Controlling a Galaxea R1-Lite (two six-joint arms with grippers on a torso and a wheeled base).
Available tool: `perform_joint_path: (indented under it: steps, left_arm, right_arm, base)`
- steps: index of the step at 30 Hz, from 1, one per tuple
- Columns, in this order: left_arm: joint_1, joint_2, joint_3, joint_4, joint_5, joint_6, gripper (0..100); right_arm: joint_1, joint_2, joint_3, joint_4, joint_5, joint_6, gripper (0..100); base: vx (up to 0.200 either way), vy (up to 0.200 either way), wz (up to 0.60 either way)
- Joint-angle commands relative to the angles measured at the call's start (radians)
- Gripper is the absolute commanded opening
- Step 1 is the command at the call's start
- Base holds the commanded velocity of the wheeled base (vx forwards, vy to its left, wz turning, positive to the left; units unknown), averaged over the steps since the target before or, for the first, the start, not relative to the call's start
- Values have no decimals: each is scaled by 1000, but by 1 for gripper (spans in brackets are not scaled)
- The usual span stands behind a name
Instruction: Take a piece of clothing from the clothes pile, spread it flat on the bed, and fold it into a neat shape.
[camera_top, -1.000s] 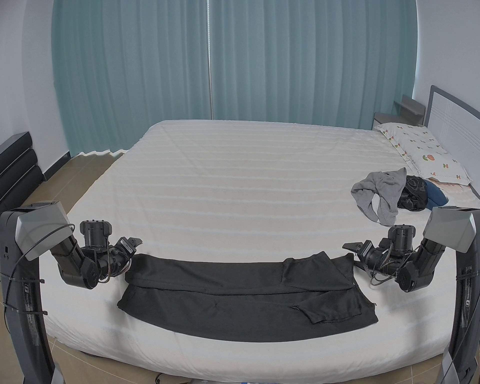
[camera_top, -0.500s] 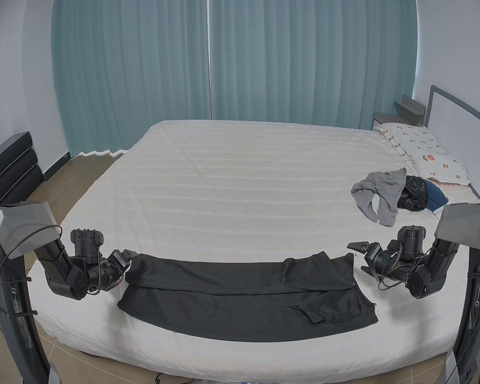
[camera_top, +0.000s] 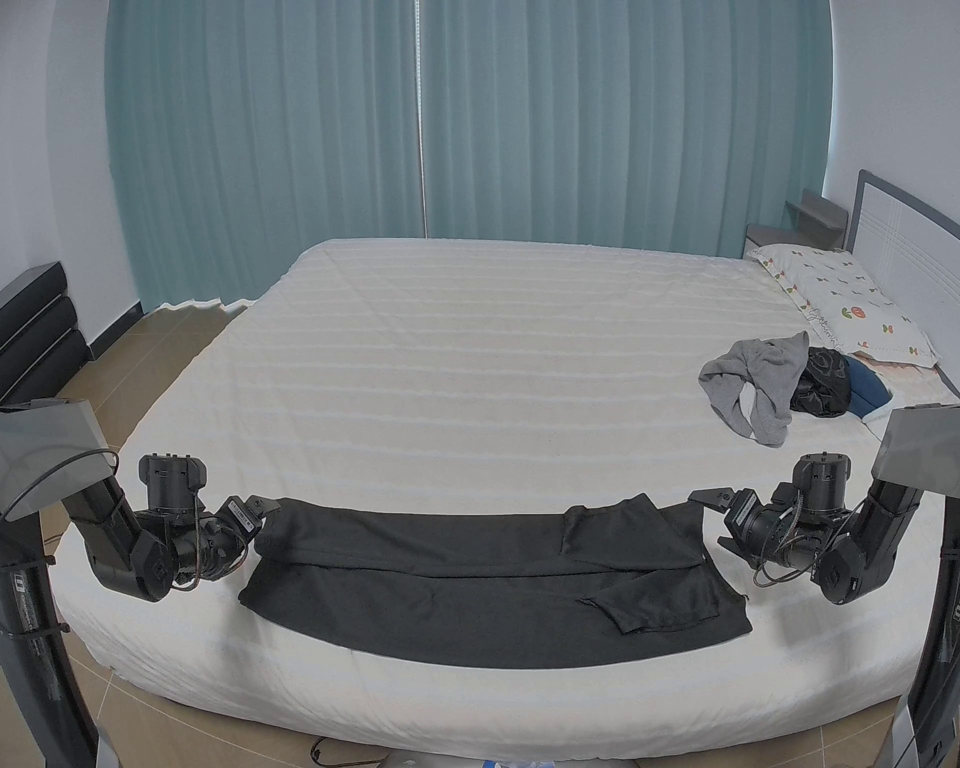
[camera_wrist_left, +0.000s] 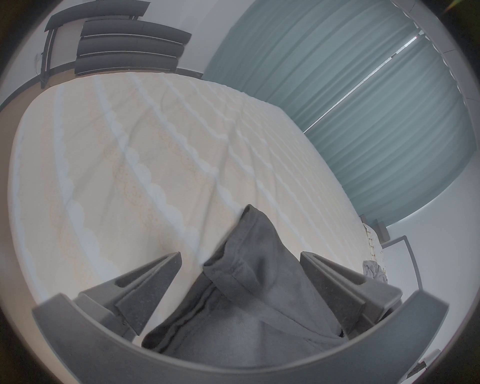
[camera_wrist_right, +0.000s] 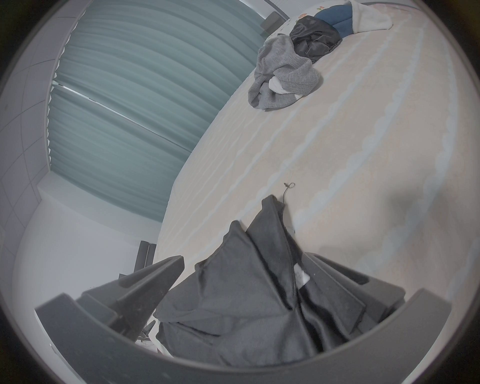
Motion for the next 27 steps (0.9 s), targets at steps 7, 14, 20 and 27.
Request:
perform_joint_path:
  steps: [7,14,20,27]
  left_arm:
    - [-28,59,-77,5,16,-4,100]
    - [-30,90,-117,25,19,-4,100]
    - [-30,92,-148,63,21,-4,100]
    - [-33,96,-149,63,21,-4,100]
  right_arm:
    - [21,-5,-1,0,1,2,100]
    - [34,-10,1,0,-1,2,100]
    - [40,-58,2,12,-26,0,100]
    - [63,-61,9,12,-36,2,100]
  base:
    - [0,0,0]
    - [0,0,0]
    - [0,0,0]
    - [0,0,0]
